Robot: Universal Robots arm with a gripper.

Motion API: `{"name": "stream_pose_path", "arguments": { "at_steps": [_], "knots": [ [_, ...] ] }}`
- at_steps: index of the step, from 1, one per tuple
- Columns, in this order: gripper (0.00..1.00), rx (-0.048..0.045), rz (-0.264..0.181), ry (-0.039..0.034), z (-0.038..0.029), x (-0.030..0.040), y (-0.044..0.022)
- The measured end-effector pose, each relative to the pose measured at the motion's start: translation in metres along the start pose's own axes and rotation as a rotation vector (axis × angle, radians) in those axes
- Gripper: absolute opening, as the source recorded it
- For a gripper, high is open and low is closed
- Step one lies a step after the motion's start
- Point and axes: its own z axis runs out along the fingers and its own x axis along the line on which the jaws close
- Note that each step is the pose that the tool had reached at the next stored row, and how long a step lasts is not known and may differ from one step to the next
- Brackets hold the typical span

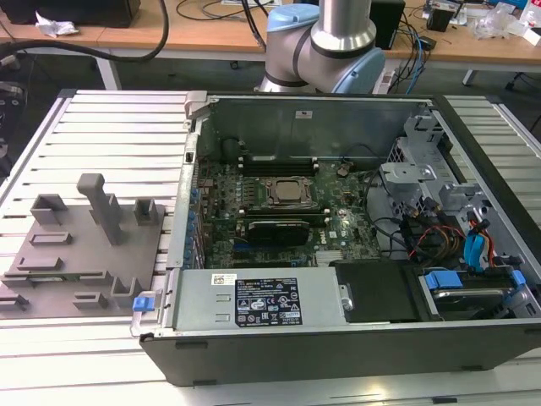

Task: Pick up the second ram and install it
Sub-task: 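Pick up the second ram and move it above second insertion slot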

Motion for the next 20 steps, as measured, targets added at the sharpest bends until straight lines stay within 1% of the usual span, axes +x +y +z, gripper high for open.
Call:
{"name": "stream_pose_path", "arguments": {
  "at_steps": [1, 3, 4, 5, 8, 11, 12, 13, 19, 20],
  "knots": [
    [0.11, -0.0006, -0.024, 0.0008, 0.0, 0.0, 0.0],
    [0.11, -0.0013, -0.051, 0.0015, 0.0, 0.0, 0.0],
    [0.11, -0.0023, -0.094, 0.0029, 0.0, 0.0, 0.0],
    [0.11, -0.0028, -0.115, 0.0037, 0.0, 0.0, 0.0],
    [0.11, -0.0051, -0.207, 0.0065, 0.0, 0.0, 0.0],
    [0.11, -0.0069, -0.281, 0.0089, 0.0, 0.0, 0.0],
    [0.11, -0.0079, -0.321, 0.0101, 0.0, 0.0, 0.0],
    [0.11, -0.0086, -0.347, 0.011, 0.0, 0.0, 0.0],
    [0.11, -0.0108, -0.439, 0.0138, 0.0, 0.0, 0.0],
    [0.11, -0.0116, -0.471, 0.0149, 0.0, 0.0, 0.0]
  ]
}}
